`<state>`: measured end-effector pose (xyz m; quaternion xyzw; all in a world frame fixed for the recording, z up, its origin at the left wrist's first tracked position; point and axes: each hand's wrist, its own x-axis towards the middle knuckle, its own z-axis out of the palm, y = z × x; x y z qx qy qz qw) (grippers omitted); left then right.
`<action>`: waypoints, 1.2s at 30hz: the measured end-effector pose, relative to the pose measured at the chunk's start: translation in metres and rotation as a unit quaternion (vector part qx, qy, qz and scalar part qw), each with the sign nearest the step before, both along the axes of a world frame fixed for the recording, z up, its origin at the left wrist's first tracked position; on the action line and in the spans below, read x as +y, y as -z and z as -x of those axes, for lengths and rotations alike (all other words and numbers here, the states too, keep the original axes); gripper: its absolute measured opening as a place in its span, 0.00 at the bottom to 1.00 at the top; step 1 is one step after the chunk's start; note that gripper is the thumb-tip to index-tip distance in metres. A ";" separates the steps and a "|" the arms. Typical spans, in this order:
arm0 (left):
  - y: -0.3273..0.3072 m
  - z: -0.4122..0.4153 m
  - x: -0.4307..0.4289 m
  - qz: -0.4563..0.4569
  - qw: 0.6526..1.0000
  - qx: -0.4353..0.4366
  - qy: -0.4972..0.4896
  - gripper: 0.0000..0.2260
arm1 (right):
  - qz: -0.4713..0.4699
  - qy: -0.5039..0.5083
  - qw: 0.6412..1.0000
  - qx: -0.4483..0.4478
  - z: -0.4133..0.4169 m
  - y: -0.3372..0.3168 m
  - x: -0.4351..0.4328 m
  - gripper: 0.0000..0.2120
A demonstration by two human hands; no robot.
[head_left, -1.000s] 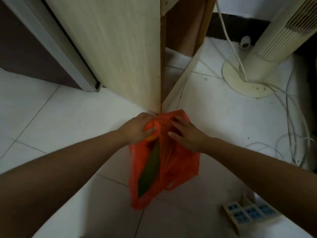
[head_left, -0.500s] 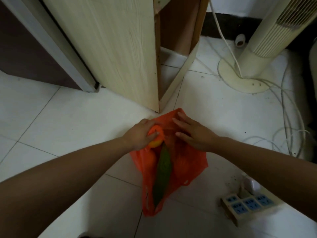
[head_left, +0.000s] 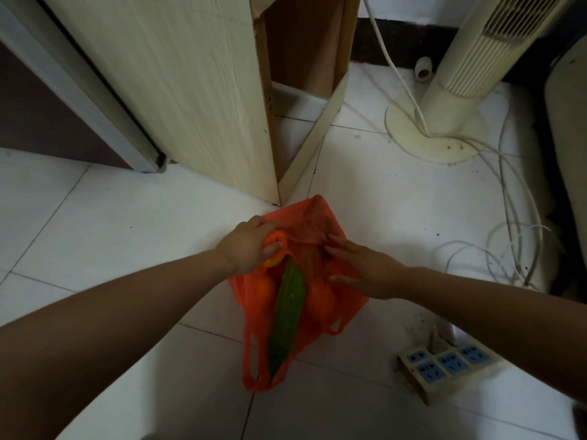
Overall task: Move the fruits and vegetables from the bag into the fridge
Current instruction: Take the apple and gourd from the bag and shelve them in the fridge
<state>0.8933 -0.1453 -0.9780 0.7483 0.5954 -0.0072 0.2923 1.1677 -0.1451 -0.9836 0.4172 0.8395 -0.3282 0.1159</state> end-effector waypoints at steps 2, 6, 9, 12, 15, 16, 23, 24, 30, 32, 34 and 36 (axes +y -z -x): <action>0.002 0.000 -0.001 -0.007 1.000 0.008 0.002 0.27 | -0.008 -0.004 1.000 0.003 0.002 0.004 0.002 0.33; 0.002 0.005 0.005 -0.011 1.000 0.014 0.005 0.29 | -0.034 -0.011 0.999 0.019 0.001 0.007 0.011 0.31; -0.001 0.010 0.011 -0.033 0.999 0.000 -0.012 0.31 | -0.060 0.010 0.996 0.071 0.003 0.001 0.018 0.29; -0.014 0.016 0.011 -0.068 0.996 -0.041 -0.044 0.32 | -0.116 0.007 0.984 0.137 0.018 -0.013 0.012 0.33; -0.028 0.024 -0.003 -0.067 0.990 -0.102 -0.073 0.36 | -0.117 0.008 0.978 0.170 0.045 -0.018 0.002 0.37; -0.030 0.027 -0.009 -0.058 0.988 -0.114 -0.083 0.37 | -0.106 0.010 0.983 0.153 0.055 -0.016 0.002 0.39; -0.006 0.040 -0.029 0.018 0.985 -0.120 -0.124 0.40 | -0.142 -0.021 0.987 0.073 0.077 -0.004 0.028 0.31; -0.004 0.039 -0.029 0.018 0.985 -0.120 -0.125 0.40 | -0.136 -0.013 0.986 0.094 0.075 -0.007 0.033 0.26; -0.010 0.031 -0.012 0.003 0.981 -0.150 -0.119 0.26 | -0.096 0.065 0.984 0.139 0.052 -0.038 0.053 0.08; -0.013 0.026 -0.009 0.001 0.979 -0.167 -0.113 0.23 | -0.104 0.089 0.979 0.153 0.046 -0.040 0.055 0.06; -0.016 0.022 -0.007 -0.002 0.978 -0.181 -0.106 0.21 | -0.125 0.093 0.978 0.140 0.042 -0.037 0.055 0.05; -0.017 0.019 -0.005 -0.009 0.978 -0.181 -0.108 0.18 | -0.169 0.081 0.976 0.114 0.041 -0.031 0.054 0.05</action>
